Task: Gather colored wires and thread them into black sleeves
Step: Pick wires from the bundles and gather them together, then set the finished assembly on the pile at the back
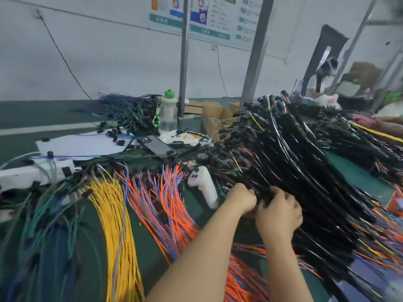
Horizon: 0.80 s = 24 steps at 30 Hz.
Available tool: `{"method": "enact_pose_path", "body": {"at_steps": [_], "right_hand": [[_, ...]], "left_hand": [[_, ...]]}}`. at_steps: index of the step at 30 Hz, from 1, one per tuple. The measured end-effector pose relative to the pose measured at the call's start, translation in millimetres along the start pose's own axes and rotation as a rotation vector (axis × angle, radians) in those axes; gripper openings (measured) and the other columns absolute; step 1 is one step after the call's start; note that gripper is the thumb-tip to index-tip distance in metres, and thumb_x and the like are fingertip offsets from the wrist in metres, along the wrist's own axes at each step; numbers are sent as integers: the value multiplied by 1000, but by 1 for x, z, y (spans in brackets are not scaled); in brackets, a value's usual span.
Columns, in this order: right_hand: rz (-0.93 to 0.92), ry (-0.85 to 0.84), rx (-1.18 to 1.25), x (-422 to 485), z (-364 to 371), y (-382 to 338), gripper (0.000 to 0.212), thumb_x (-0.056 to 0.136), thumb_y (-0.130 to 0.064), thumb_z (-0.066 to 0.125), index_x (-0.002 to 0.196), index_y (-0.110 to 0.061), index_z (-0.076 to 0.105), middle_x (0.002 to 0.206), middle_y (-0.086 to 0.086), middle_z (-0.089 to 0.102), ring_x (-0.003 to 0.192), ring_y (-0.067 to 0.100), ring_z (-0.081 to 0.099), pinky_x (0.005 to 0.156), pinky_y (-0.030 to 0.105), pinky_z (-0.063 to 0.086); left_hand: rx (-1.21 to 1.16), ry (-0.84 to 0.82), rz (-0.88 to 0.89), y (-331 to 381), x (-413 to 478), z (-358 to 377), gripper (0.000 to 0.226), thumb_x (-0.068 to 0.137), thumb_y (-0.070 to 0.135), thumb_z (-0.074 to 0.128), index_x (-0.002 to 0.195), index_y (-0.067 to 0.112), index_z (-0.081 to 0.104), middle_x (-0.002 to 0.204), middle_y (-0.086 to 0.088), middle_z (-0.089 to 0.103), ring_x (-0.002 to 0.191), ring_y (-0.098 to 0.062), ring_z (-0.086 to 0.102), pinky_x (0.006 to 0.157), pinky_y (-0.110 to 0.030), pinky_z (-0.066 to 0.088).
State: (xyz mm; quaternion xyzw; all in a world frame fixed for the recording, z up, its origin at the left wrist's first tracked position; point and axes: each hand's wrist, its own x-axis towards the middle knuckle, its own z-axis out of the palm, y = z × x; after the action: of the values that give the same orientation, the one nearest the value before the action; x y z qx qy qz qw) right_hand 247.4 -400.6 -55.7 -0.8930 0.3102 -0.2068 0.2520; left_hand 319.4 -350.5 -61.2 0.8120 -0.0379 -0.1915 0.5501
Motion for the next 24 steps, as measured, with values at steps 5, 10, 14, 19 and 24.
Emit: {"method": "enact_pose_path", "body": {"at_steps": [5, 10, 14, 19, 24], "right_hand": [[-349, -53, 368, -32, -7, -73, 32, 89, -5, 50, 117, -14, 62, 119, 14, 60, 111, 32, 53, 87, 31, 36], [-490, -315, 614, -109, 30, -154, 30, 93, -9, 51, 123, -7, 55, 118, 13, 63, 111, 26, 57, 91, 30, 38], [-695, -641, 536, -192, 69, -202, 27, 93, -16, 54, 117, -7, 63, 114, 11, 67, 108, 26, 61, 86, 29, 41], [-901, -904, 387, -299, 94, -242, 21, 90, -22, 55, 105, -14, 69, 107, 9, 71, 105, 27, 63, 82, 31, 47], [-1041, -918, 208, -377, 111, -267, 28, 92, -31, 52, 109, -11, 62, 115, 12, 65, 111, 32, 56, 88, 36, 43]], "left_hand": [[-132, 287, 225, 14, -26, -75, 28, 89, 5, 43, 99, -2, 69, 106, -21, 67, 101, -28, 61, 80, -31, 46], [-314, 722, 218, -42, -89, -187, 16, 91, 9, 49, 89, 9, 65, 101, -15, 69, 96, -24, 63, 91, -37, 48], [-288, 1011, 118, -116, -160, -258, 16, 92, 10, 48, 93, 8, 64, 101, -12, 68, 98, -26, 62, 91, -36, 48], [-95, 1303, -30, -193, -263, -308, 14, 92, 9, 50, 96, 9, 63, 104, -11, 65, 97, -23, 60, 87, -29, 45], [77, 1425, -279, -236, -323, -346, 26, 92, 8, 45, 112, 6, 60, 123, -16, 54, 117, -32, 48, 101, -33, 35]]}}
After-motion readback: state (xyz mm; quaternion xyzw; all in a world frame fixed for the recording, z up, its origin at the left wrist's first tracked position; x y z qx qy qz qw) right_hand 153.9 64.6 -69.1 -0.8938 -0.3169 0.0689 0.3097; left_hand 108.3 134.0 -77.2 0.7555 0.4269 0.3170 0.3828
